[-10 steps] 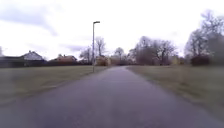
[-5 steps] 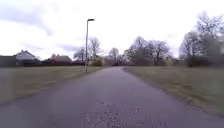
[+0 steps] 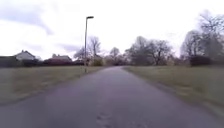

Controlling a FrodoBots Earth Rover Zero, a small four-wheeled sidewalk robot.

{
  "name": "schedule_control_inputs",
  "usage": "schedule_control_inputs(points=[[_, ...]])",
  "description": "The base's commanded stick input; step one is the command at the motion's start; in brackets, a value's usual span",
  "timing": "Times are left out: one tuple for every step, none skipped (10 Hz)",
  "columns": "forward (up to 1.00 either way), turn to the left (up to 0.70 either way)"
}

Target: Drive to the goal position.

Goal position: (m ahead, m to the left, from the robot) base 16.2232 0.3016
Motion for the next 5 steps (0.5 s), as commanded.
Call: schedule_control_inputs(points=[[1.00,0.00],[1.00,0.00],[1.00,0.00],[1.00,0.00],[1.00,0.00]])
